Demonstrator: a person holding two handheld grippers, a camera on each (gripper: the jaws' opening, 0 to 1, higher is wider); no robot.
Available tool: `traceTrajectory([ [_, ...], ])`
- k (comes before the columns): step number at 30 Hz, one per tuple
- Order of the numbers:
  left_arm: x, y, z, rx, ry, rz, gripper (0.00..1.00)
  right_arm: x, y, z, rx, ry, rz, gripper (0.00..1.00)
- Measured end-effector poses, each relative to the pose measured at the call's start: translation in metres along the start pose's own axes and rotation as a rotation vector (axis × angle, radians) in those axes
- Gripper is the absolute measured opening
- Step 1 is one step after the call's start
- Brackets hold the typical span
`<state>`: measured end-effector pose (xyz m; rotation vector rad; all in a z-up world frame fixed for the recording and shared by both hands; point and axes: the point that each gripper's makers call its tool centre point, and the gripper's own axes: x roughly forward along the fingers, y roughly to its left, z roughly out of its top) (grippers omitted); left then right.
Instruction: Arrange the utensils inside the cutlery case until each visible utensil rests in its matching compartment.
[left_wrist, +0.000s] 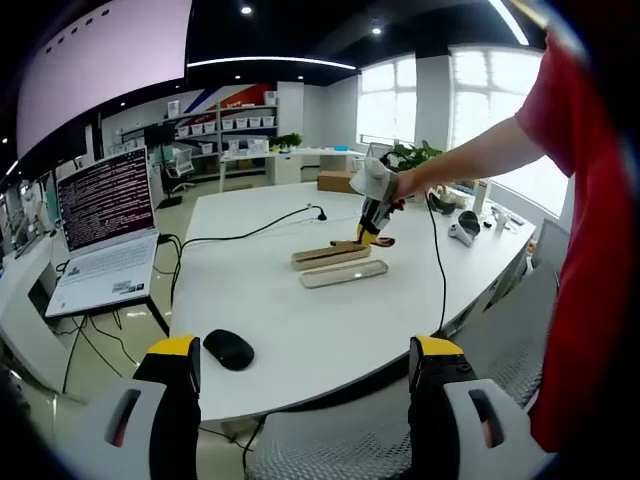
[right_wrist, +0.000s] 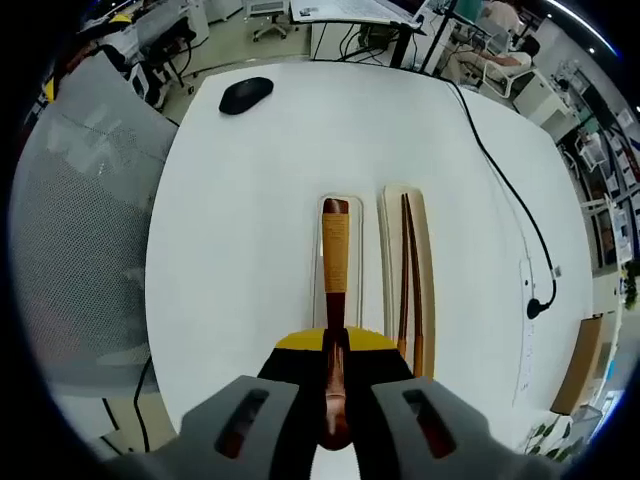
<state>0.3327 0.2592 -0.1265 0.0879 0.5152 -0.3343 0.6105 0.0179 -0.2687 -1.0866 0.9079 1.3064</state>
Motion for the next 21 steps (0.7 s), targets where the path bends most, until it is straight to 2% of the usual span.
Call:
traceTrajectory([
  [11,0.0,0.002,-0.003,-0.004,0.01,0.004,0.88,0.002,-0.007,0.002,0.0,0.0,0.0,0.01],
  [21,0.003,0.001,-0.005,-0.006,0.027,0.001,0.88,-0.001,-0.032,0.006,0.017,0.003,0.0,0.01],
])
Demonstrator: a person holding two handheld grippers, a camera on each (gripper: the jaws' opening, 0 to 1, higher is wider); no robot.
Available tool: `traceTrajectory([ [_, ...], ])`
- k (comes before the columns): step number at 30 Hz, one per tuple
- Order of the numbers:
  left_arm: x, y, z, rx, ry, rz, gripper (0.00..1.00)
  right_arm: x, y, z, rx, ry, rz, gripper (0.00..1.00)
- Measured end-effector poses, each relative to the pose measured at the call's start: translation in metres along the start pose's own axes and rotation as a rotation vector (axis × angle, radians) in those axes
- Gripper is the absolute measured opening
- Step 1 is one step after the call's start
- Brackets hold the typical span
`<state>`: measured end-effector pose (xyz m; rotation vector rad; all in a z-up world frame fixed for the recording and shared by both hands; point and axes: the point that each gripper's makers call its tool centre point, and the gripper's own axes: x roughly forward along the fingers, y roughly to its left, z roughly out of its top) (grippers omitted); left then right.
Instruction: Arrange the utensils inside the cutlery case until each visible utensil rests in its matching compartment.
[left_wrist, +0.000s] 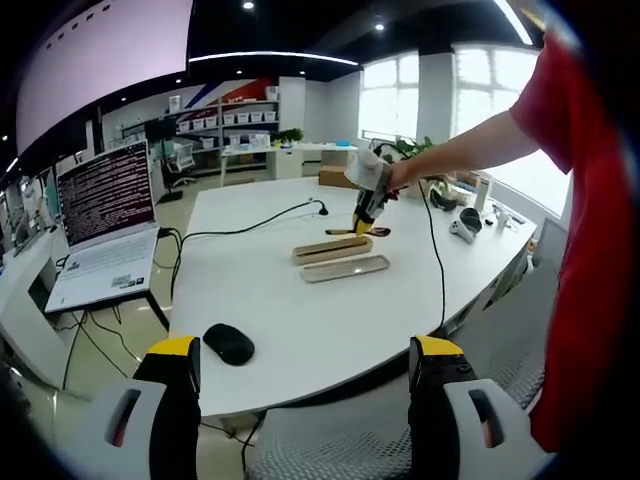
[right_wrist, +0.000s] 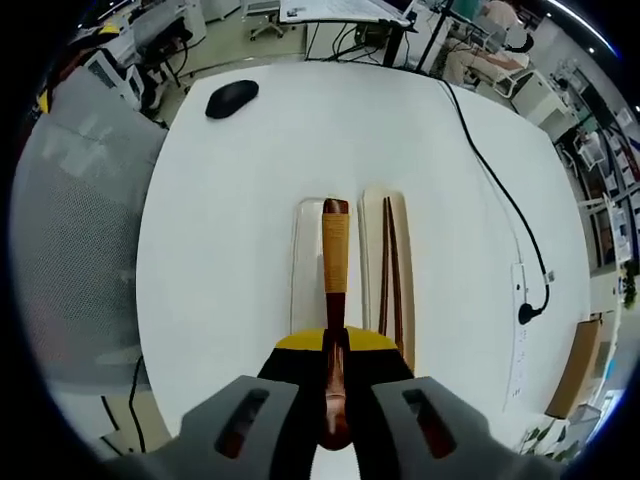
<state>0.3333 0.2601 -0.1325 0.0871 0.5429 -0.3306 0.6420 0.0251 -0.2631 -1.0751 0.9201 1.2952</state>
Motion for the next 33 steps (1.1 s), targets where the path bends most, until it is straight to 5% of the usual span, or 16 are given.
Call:
traceTrajectory([
  [24,0.013,0.0,0.012,-0.029,-0.035,-0.049,0.91,-0.001,-0.041,0.012,-0.032,0.029,-0.015,0.01],
  [33,0.013,0.002,0.002,-0.041,-0.005,-0.044,0.91,0.014,-0.048,0.012,-0.038,0.044,-0.008,0.01],
])
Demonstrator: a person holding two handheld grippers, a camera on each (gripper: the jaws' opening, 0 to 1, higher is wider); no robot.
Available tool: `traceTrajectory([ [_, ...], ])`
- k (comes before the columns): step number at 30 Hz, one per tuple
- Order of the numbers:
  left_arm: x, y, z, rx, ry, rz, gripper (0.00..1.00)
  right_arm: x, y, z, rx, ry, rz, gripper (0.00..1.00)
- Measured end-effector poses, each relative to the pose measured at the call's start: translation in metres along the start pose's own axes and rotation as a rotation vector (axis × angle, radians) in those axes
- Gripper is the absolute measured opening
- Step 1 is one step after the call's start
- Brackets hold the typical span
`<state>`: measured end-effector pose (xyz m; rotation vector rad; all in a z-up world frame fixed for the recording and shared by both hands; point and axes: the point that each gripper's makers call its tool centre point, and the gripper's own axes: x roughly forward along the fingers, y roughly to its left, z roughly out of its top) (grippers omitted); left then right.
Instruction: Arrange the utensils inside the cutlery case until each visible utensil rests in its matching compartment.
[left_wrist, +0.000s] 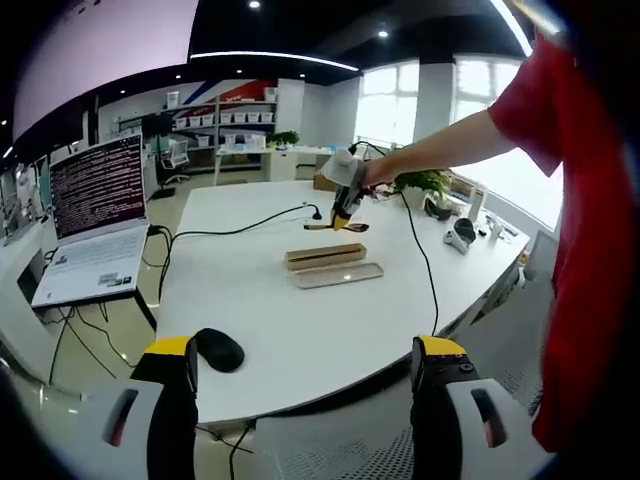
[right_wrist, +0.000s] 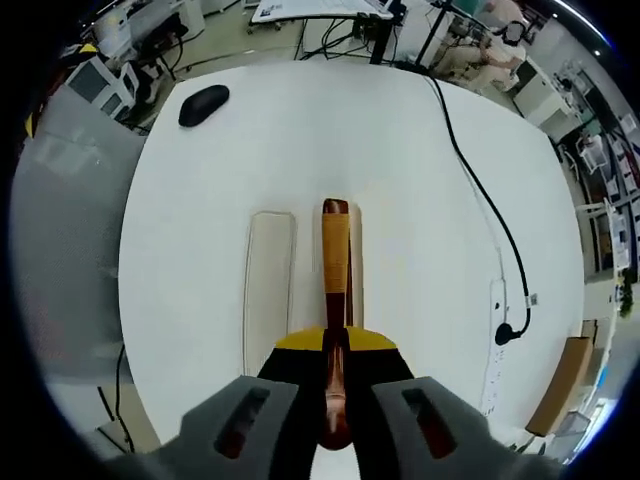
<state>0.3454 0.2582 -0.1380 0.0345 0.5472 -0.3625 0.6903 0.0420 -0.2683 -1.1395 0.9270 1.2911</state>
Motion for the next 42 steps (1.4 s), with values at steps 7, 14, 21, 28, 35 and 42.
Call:
traceTrajectory([
  [7,-0.003,0.001,0.004,-0.067,-0.03,-0.006,0.92,0.018,-0.005,0.003,0.001,0.005,0.014,0.01],
  [14,-0.002,-0.003,0.021,-0.125,-0.11,-0.04,0.97,0.031,-0.012,-0.001,0.0,0.033,0.011,0.01],
  [21,0.002,-0.009,0.028,-0.095,-0.121,-0.056,0.99,0.041,-0.017,-0.001,0.014,0.045,-0.016,0.02],
  [28,0.004,-0.008,0.03,-0.07,-0.126,-0.057,0.99,0.048,-0.013,0.0,0.014,0.063,-0.012,0.01],
  [35,0.002,-0.004,0.022,-0.071,-0.098,-0.035,0.98,0.065,-0.012,0.0,0.001,0.068,0.002,0.01],
  [42,0.0,0.001,0.023,-0.124,-0.12,-0.016,1.0,0.073,-0.012,-0.005,0.035,0.07,0.011,0.02],
])
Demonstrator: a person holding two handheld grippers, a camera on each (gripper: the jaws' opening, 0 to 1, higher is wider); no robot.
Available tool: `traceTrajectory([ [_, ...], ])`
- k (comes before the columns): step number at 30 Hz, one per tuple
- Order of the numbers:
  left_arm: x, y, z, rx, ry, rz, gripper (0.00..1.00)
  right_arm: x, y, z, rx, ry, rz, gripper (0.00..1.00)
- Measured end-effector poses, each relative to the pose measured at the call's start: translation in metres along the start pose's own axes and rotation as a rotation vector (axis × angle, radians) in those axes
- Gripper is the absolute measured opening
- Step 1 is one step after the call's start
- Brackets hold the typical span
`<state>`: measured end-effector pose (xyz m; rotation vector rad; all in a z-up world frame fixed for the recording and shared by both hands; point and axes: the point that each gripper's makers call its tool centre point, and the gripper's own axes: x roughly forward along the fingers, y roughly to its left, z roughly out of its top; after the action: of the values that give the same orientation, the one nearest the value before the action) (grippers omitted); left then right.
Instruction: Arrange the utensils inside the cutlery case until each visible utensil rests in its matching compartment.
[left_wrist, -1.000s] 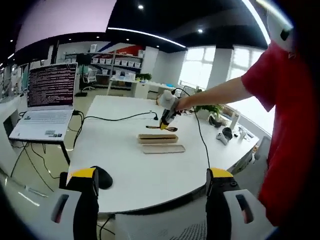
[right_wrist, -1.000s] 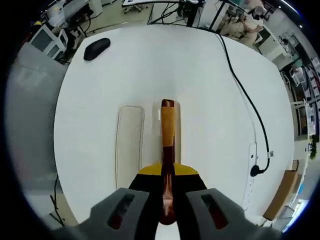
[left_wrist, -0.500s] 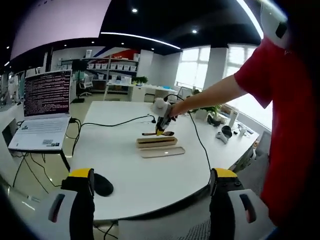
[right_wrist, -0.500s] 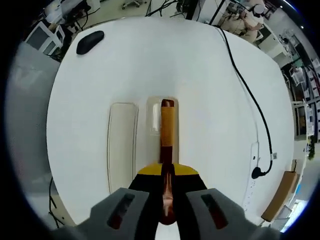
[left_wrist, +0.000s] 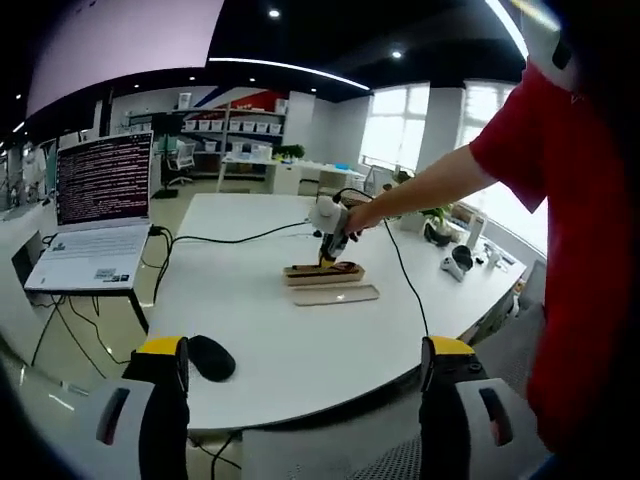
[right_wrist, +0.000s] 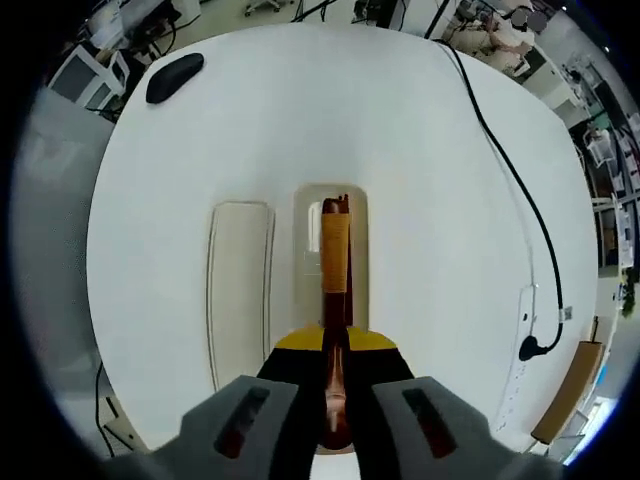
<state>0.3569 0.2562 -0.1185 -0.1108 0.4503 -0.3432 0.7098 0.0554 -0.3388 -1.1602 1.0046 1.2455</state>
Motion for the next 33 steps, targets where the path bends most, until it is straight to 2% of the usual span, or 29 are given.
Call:
traceTrajectory([
  [4,-0.001,0.004,0.0,-0.007,0.003,0.012,1.0,0.002,0.004,-0.002,-0.015,0.008,0.004,0.02],
  [12,0.002,0.003,-0.013,0.008,0.051,0.014,0.98,0.007,0.002,-0.004,-0.021,0.011,0.011,0.02],
  [16,0.002,0.003,-0.011,0.012,0.052,0.017,0.98,0.011,0.001,-0.004,-0.025,0.012,0.015,0.02],
  [17,0.002,0.004,-0.01,0.011,0.048,0.02,0.98,0.009,0.008,-0.003,-0.024,0.015,0.013,0.02],
  [21,-0.001,0.007,-0.011,0.01,0.051,0.03,0.97,0.011,0.012,-0.002,-0.026,0.028,0.024,0.02],
  [33,-0.003,0.005,-0.009,0.027,0.052,0.031,0.96,0.012,0.008,-0.001,0.004,0.013,0.047,0.04],
])
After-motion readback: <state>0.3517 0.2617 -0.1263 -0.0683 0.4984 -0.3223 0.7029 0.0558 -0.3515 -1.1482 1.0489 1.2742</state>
